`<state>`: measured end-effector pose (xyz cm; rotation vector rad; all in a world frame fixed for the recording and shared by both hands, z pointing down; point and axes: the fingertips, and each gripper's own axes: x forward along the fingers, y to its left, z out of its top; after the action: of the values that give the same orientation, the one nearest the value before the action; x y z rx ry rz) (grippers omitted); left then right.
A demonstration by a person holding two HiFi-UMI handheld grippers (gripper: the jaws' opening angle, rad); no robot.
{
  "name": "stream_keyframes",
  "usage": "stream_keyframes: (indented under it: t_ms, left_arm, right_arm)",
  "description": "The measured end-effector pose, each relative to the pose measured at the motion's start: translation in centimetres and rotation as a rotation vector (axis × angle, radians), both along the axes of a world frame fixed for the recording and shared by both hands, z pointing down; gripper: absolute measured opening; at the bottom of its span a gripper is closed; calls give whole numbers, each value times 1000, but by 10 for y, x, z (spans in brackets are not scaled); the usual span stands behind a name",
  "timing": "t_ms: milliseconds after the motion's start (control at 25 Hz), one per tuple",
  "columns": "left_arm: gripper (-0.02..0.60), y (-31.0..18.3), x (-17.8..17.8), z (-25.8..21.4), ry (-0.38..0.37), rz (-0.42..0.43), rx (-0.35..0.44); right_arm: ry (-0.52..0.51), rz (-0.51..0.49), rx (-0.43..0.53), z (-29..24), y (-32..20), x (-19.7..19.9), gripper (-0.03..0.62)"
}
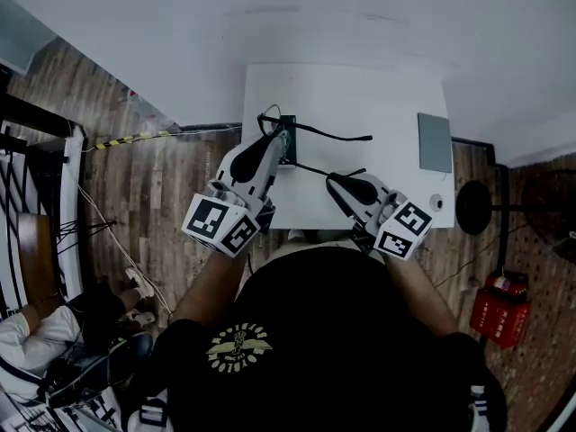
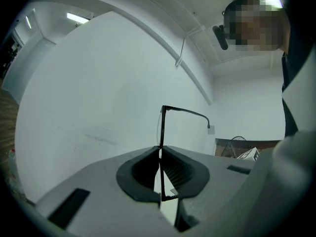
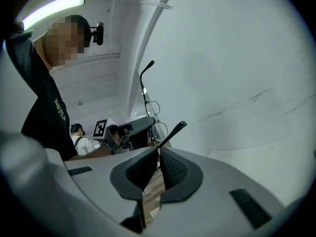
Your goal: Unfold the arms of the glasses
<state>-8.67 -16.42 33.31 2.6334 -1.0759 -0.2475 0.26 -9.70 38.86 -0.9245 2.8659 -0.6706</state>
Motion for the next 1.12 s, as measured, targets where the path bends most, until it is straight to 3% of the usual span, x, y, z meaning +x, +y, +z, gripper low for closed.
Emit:
stream_keyframes:
  t_ms: [280,360,440,720,960,1120]
  left_arm:
    - [23,3,10,-8,-20,-5,33]
    - [23,-1,19,-7,-38,-12,37]
    - [23,-6,30,-7,-55,-20,37]
    - [23,-16,83,-5,-105,-57,47]
    - [23,-19,131,-1,-228,-94,100]
    - [23,-19,147,-8,-282,-135,141]
  right_arm:
    - [16,17,-7,2,8,10,17]
    - [38,26,6,3,7,21,74]
    - [76,47,22,4,4,39,91]
    - [175,211,59,1,-7,143,95]
    - [206,335,108,-14,-17,230,95]
    - [253,385,183,-36,-17,265,69]
